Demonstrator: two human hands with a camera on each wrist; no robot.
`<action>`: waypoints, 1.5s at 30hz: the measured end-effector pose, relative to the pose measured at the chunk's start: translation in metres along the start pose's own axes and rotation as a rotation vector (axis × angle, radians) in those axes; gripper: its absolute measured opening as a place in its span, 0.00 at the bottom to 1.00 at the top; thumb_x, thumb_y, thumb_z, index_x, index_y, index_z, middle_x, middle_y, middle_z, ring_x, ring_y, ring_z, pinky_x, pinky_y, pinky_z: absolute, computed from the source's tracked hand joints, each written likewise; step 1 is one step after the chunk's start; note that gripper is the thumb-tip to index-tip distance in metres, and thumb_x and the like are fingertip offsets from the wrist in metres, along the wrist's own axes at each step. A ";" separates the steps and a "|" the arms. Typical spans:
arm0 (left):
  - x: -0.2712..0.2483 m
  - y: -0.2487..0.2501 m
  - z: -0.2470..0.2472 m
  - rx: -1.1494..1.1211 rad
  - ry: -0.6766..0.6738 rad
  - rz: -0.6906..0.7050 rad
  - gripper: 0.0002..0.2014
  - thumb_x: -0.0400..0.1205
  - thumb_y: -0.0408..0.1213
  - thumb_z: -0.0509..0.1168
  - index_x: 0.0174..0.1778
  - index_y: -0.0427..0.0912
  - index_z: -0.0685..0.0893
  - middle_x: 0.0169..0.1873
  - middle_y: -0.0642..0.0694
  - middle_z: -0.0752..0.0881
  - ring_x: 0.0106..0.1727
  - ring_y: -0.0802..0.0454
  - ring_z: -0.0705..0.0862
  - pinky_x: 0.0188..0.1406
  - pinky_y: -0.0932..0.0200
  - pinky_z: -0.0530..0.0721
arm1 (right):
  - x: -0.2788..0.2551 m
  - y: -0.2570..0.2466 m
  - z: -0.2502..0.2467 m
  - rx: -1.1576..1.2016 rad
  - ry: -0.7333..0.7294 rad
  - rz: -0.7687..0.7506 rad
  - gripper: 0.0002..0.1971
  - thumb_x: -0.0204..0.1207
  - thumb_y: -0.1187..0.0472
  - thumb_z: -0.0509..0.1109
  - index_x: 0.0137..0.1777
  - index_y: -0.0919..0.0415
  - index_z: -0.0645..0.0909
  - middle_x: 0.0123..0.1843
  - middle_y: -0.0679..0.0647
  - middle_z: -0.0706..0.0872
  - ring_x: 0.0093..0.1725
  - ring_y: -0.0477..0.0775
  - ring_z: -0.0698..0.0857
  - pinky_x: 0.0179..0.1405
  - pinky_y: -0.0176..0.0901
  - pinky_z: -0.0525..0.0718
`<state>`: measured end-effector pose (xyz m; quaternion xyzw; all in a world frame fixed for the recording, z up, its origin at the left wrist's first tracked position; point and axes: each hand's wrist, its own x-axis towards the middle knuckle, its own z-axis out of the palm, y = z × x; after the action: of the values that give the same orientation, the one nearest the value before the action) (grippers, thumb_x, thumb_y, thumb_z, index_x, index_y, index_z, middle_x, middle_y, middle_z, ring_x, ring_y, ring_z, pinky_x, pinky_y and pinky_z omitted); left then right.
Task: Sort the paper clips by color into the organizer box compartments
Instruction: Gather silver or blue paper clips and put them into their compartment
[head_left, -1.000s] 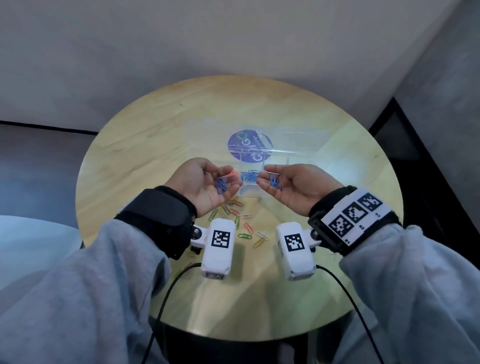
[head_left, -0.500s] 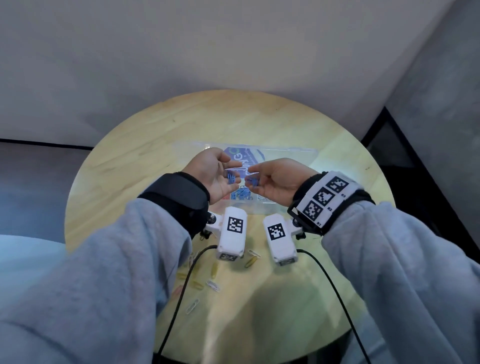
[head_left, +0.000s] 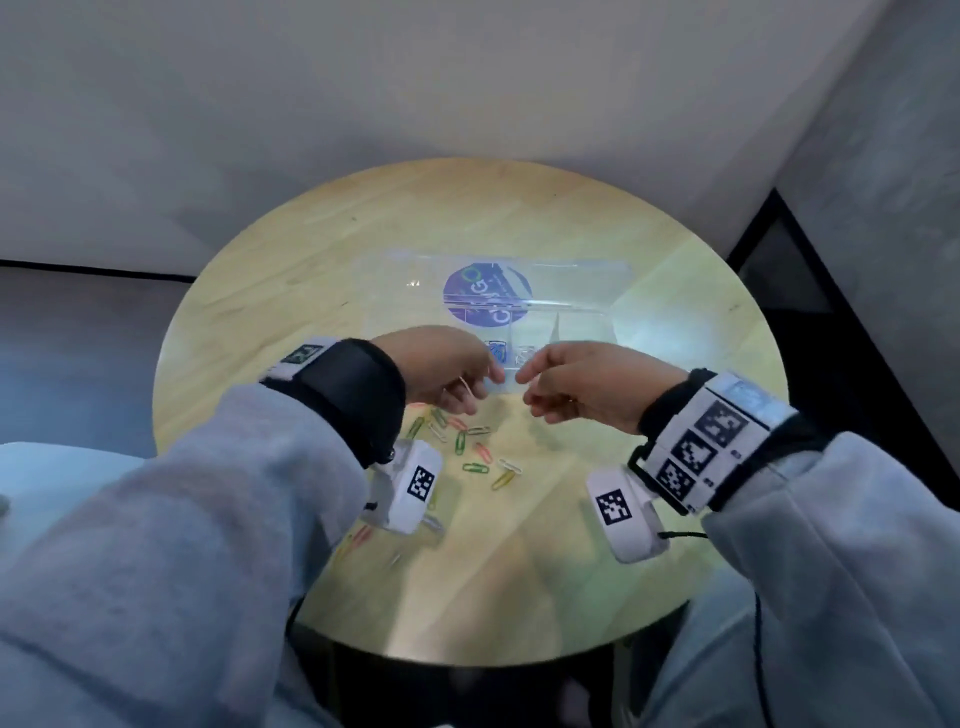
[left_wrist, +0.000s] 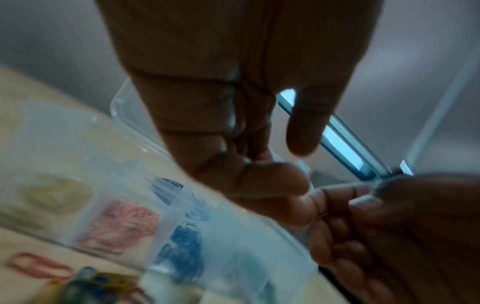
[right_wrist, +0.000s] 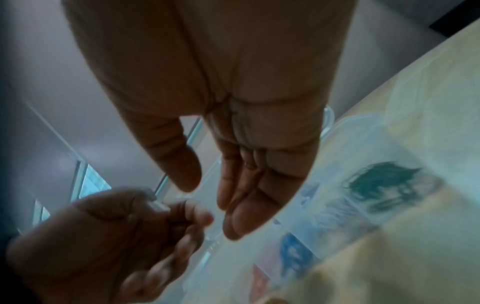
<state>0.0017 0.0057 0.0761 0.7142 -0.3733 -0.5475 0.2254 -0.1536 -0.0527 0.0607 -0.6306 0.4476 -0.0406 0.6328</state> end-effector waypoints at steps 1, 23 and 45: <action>-0.002 -0.002 0.005 0.143 -0.003 -0.027 0.08 0.84 0.29 0.54 0.51 0.36 0.79 0.32 0.43 0.75 0.28 0.50 0.75 0.25 0.65 0.75 | -0.003 0.005 0.003 -0.096 -0.011 0.009 0.06 0.78 0.70 0.64 0.43 0.59 0.78 0.39 0.56 0.83 0.38 0.51 0.82 0.43 0.41 0.84; -0.009 -0.072 0.033 1.308 -0.150 0.025 0.07 0.76 0.38 0.69 0.49 0.46 0.85 0.41 0.50 0.81 0.43 0.50 0.78 0.34 0.62 0.73 | 0.023 0.040 0.053 -1.173 -0.086 -0.001 0.07 0.76 0.61 0.67 0.52 0.61 0.78 0.52 0.58 0.84 0.47 0.55 0.77 0.44 0.42 0.75; -0.025 -0.091 -0.021 0.275 0.030 0.078 0.11 0.79 0.26 0.66 0.46 0.49 0.80 0.26 0.48 0.82 0.31 0.51 0.81 0.34 0.61 0.79 | 0.019 0.044 0.039 -0.880 0.003 -0.026 0.08 0.70 0.59 0.75 0.42 0.51 0.77 0.33 0.44 0.79 0.36 0.48 0.79 0.42 0.39 0.76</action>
<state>0.0447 0.0798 0.0306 0.7313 -0.4690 -0.4714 0.1520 -0.1408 -0.0259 0.0062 -0.8456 0.4151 0.1451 0.3026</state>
